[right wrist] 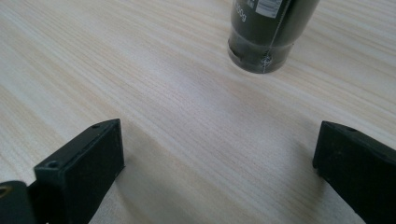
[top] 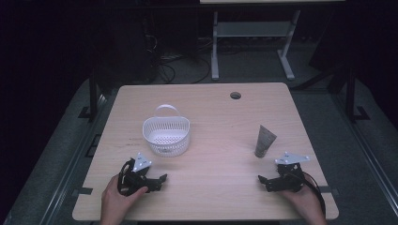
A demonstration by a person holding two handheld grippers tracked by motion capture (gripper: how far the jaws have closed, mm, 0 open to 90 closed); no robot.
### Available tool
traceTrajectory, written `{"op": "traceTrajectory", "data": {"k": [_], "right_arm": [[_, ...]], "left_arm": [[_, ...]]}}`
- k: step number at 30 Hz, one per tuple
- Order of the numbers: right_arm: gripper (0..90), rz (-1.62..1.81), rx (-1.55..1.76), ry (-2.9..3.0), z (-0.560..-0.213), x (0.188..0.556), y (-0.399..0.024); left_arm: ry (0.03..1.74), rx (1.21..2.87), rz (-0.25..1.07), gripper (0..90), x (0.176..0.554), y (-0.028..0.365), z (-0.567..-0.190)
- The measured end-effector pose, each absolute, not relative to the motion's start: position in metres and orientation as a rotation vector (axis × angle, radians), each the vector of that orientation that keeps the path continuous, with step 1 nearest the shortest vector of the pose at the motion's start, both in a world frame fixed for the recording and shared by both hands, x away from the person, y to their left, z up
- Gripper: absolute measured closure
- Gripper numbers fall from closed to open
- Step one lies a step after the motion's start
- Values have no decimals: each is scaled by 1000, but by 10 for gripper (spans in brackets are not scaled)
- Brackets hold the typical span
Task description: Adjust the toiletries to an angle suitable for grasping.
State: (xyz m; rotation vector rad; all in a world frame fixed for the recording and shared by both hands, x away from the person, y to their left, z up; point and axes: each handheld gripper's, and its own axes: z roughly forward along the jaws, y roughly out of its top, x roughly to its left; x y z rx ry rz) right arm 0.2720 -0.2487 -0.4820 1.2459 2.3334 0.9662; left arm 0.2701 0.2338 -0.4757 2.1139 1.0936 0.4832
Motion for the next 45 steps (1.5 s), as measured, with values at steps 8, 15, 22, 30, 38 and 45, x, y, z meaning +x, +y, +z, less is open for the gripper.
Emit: {"op": "traceTrajectory", "data": {"k": [8,15,22,30,38,45], "right_arm": [[98,951,1269,2326,-479,272,-249],[262,1017,1337,2308,-473,271,-261],[447,1069,1294,2298,-456,265,-264],[776,1144,1246,2310,-433,259,-270],[897,1213,1199,2273,-410,257,-273],[897,1259,1166,2240,-394,263,-274]], "left_arm": [[1093,2114,483,127,270,234,-476],[1093,2114,482,127,270,234,-476],[1086,2119,480,128,270,235,-476],[1085,2121,480,128,270,235,-476],[1084,2123,480,128,270,235,-476],[1083,2122,480,128,270,235,-476]]}}
